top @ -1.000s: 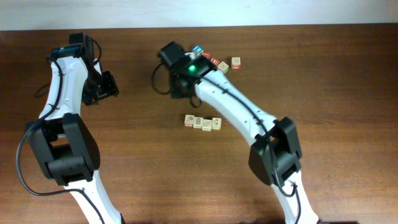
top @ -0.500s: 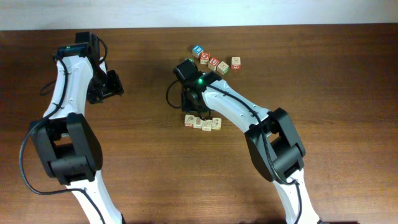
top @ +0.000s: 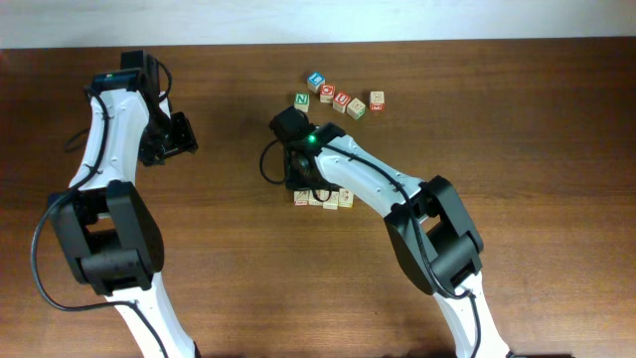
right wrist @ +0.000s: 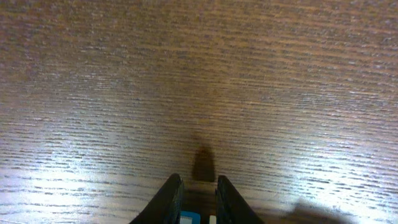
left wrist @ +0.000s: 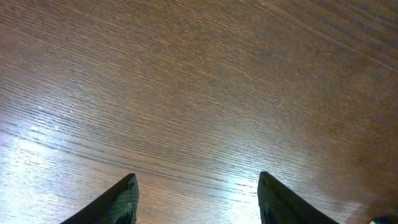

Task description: Rotate 4 blocks

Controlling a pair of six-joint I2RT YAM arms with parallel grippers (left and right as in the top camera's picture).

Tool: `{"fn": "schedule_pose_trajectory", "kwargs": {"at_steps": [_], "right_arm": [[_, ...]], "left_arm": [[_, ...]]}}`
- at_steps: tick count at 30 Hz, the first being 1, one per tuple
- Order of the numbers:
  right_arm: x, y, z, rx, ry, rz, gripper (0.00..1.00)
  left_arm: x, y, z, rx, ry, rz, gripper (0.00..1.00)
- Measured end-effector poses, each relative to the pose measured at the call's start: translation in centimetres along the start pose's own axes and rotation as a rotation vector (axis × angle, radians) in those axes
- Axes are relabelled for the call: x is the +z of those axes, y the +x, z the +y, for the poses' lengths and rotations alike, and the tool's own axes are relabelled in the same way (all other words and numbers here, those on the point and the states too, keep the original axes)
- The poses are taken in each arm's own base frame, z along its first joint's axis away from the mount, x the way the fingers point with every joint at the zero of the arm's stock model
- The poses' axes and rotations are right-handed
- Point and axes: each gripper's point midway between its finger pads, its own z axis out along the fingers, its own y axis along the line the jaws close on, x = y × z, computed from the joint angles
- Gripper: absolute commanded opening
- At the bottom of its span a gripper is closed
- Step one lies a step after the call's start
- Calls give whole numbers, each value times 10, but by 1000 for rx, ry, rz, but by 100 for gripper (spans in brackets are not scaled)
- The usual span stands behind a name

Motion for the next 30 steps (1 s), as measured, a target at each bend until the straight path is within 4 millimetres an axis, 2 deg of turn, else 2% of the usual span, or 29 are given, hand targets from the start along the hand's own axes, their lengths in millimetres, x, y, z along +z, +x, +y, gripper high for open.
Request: {"fn": "schedule_pose_trajectory", "kwargs": {"at_steps": [3, 4, 7, 9, 12, 13, 16, 17, 19, 21, 25, 30], "right_arm": [[0, 0, 0, 0, 1, 0, 21], [0, 0, 0, 0, 0, -1, 24], [-2, -13, 6, -60, -23, -51, 27], [-11, -21, 10, -137, -26, -65, 28], [-36, -39, 33, -246, -99, -113, 27], [-41, -38, 43, -276, -137, -110, 26], [-40, -13, 67, -324, -165, -69, 23], [-35, 1, 78, -327, -152, -62, 23], [-25, 22, 82, -323, -126, -32, 23], [-17, 27, 73, -285, -84, -26, 23], [-14, 16, 55, -227, -2, -70, 22], [-14, 11, 49, -200, 31, -91, 22]], "left_arm": [[0, 0, 0, 0, 0, 0, 59], [0, 0, 0, 0, 0, 0, 60], [0, 0, 0, 0, 0, 0, 60], [0, 0, 0, 0, 0, -1, 60], [0, -3, -1, 0, 3, -13, 61], [0, -6, -1, 0, 6, -25, 62], [0, -9, -2, 0, 8, -36, 64], [0, -9, -2, -1, 9, -37, 64], [0, -10, 1, -7, 8, -37, 63], [0, -9, 4, -12, 7, -33, 64], [0, -9, 4, -14, 6, -30, 64], [0, -7, 5, -14, 4, -25, 63]]}}
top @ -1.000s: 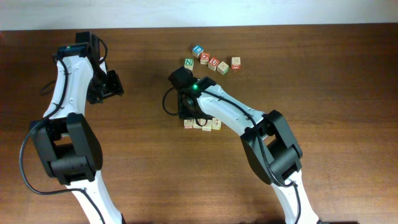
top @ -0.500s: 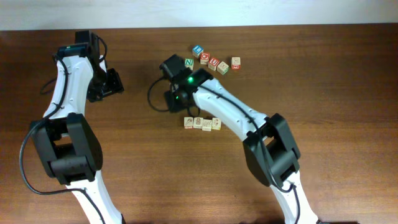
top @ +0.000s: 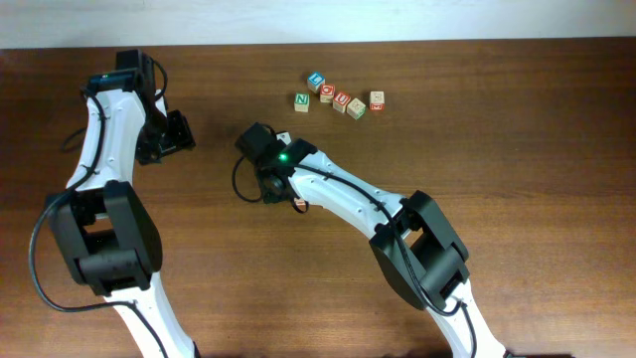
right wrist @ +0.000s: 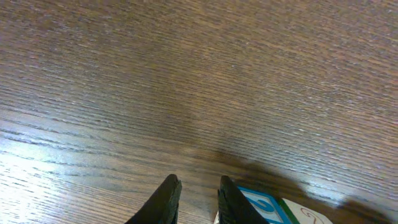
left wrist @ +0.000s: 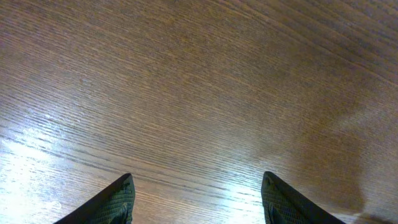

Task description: Rotate 4 blocks

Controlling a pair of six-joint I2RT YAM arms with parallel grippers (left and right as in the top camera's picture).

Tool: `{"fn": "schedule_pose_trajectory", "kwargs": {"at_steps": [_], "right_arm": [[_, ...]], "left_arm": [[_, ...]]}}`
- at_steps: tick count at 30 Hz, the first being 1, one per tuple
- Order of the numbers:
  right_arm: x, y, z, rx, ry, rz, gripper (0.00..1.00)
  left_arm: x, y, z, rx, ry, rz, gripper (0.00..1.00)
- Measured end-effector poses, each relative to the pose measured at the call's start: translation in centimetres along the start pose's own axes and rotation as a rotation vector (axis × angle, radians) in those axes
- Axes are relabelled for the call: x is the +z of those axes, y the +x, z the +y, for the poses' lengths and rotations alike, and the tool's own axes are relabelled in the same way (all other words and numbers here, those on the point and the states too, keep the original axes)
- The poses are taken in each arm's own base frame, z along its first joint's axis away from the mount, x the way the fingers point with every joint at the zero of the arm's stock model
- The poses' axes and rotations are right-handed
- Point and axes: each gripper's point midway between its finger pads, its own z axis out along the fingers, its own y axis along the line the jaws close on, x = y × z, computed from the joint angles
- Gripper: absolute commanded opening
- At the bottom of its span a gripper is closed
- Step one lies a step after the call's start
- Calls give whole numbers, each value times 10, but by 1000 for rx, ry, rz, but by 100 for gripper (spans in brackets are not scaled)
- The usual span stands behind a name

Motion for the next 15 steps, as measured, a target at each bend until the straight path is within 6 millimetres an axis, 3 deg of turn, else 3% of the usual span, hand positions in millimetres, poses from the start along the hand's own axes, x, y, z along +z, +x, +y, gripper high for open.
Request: {"fn": "schedule_pose_trajectory", "kwargs": {"at_steps": [15], "right_arm": [[0, 0, -6, 2, 32, -4, 23]], "left_arm": [[0, 3, 1, 0, -3, 14, 63]]}}
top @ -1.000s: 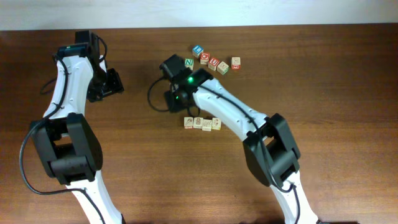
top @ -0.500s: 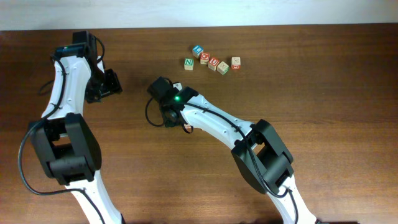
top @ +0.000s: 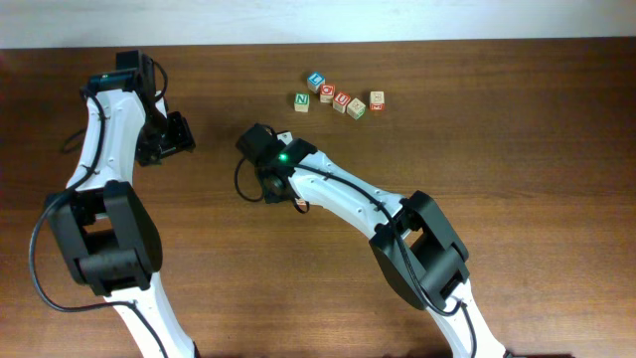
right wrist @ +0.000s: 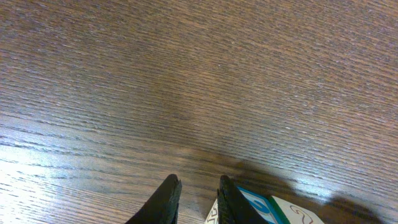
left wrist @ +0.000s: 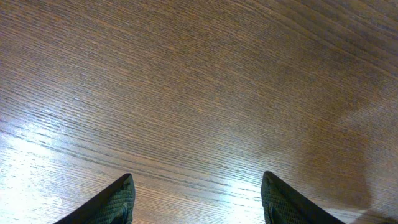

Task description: Rotate 4 blocks

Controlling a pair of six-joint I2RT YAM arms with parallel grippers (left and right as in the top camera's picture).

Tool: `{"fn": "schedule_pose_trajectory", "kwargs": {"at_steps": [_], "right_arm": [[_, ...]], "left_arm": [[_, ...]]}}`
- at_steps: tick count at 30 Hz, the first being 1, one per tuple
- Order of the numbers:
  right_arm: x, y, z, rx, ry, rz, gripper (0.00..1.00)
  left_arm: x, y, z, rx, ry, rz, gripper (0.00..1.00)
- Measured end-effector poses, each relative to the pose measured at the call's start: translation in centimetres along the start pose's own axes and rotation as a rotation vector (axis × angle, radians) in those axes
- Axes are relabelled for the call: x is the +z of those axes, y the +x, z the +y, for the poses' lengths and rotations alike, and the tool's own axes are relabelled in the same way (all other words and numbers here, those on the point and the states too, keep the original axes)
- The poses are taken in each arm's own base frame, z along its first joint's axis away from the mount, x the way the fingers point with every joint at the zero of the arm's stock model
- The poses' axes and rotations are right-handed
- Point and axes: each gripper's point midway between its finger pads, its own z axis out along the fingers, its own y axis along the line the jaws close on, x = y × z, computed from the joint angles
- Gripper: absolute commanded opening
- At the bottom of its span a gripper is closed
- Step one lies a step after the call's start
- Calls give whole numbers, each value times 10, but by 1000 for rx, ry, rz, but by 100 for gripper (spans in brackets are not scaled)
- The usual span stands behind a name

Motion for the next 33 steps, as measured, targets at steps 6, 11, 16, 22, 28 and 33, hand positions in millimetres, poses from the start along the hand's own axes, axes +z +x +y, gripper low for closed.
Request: {"fn": "schedule_pose_trajectory", "kwargs": {"at_steps": [6, 11, 16, 22, 28, 33], "right_arm": [[-52, -34, -17, 44, 5, -9, 23], [-75, -25, -83, 179, -14, 163, 23], [-91, 31, -91, 199, -17, 429, 25], [-67, 67, -66, 166, 55, 469, 24], [-19, 103, -69, 207, 111, 488, 23], [-7, 96, -69, 214, 111, 435, 23]], "left_arm": [[0, 1, 0, 0, -1, 4, 63], [0, 1, 0, 0, -1, 4, 63], [0, 1, 0, 0, -1, 4, 63], [0, 1, 0, 0, -1, 4, 64], [0, 1, 0, 0, -1, 4, 64], [0, 1, 0, 0, -1, 4, 64]]}}
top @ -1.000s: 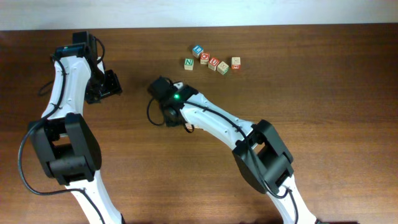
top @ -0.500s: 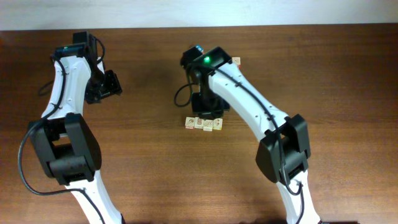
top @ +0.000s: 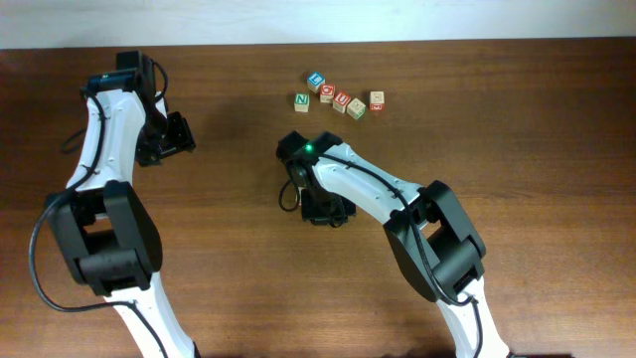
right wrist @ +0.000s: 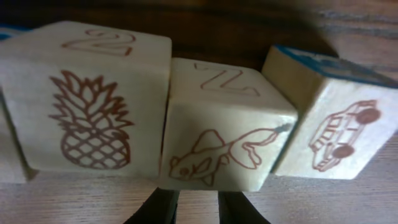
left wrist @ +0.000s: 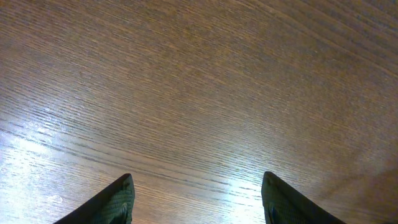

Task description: Rotate 4 blocks

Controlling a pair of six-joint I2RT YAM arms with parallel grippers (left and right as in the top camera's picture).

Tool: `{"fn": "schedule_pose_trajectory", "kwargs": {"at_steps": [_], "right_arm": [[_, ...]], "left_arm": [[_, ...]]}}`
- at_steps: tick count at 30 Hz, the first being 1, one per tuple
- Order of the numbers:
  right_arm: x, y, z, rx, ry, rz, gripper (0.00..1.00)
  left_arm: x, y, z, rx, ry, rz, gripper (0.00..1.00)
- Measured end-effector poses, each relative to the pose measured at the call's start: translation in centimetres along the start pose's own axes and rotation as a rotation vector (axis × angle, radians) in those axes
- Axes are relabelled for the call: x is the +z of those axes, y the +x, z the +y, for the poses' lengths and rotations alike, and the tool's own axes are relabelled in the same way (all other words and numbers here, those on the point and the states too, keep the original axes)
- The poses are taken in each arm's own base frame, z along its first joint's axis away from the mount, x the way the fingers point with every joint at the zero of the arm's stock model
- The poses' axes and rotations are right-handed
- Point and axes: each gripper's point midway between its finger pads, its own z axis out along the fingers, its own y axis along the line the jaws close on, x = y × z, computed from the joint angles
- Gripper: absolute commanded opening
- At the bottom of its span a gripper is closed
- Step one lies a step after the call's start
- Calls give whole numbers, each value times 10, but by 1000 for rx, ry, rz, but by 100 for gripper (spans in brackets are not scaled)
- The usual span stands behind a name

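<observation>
In the right wrist view three pale wooden blocks stand side by side right in front of my fingers: a pineapple block, a fish block and a blue-edged car block turned at an angle. My right gripper is shut, empty, its tips just short of the fish block. Overhead, the right gripper covers these blocks at mid-table. My left gripper hangs open over bare wood at the far left, and the left wrist view shows nothing between its fingers.
A second group of several small letter blocks lies at the back of the brown wooden table, beyond the right arm. The table's back edge runs along the top of the overhead view.
My right gripper was left of the block row, over bare wood with one blue-edged block at its tips. Now it sits further right and nearer, facing three blocks. The left arm has not moved.
At first my shut right gripper stood at the row of blocks at mid-table. Then it was out to the left with a blue-edged block beside its fingertips, twice in nearly the same place. Now it is back at the row, close against the blocks.
</observation>
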Motion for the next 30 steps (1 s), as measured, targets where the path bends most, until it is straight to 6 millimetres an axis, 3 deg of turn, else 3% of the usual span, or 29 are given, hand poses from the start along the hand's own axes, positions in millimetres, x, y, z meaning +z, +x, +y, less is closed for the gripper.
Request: {"fn": "schedule_pose_trajectory", "kwargs": {"at_steps": [14, 17, 19, 21, 22, 23, 24, 25, 26, 27, 30], "right_arm": [[0, -15, 1, 2, 6, -72, 19], [0, -7, -2, -6, 16, -35, 17], [-8, 3, -6, -13, 26, 11, 22], [-34, 0, -4, -30, -2, -5, 28], [-57, -5, -2, -37, -36, -43, 30], [-88, -14, -1, -40, -89, -104, 31], [-133, -26, -8, -36, -159, -198, 31], [-175, -34, -22, -27, -215, -282, 29], [-233, -38, -57, 4, -295, -400, 29], [-267, -35, -91, 43, -330, -476, 29], [-263, -19, -116, 26, -387, -376, 29]], "left_arm": [[0, 0, 0, 0, 0, 0, 64], [0, 0, 0, 0, 0, 0, 63], [0, 0, 0, 0, 0, 0, 66], [0, 0, 0, 0, 0, 1, 66], [0, 1, 0, 0, -1, 4, 66], [0, 2, 0, -1, -2, 7, 66], [0, 2, 0, -1, -1, 8, 67], [0, 3, -1, 2, -2, 9, 72], [0, 4, -2, 5, -2, 12, 72], [0, 8, -10, 22, 6, 25, 71], [0, 17, -30, 80, 58, 51, 72]]}}
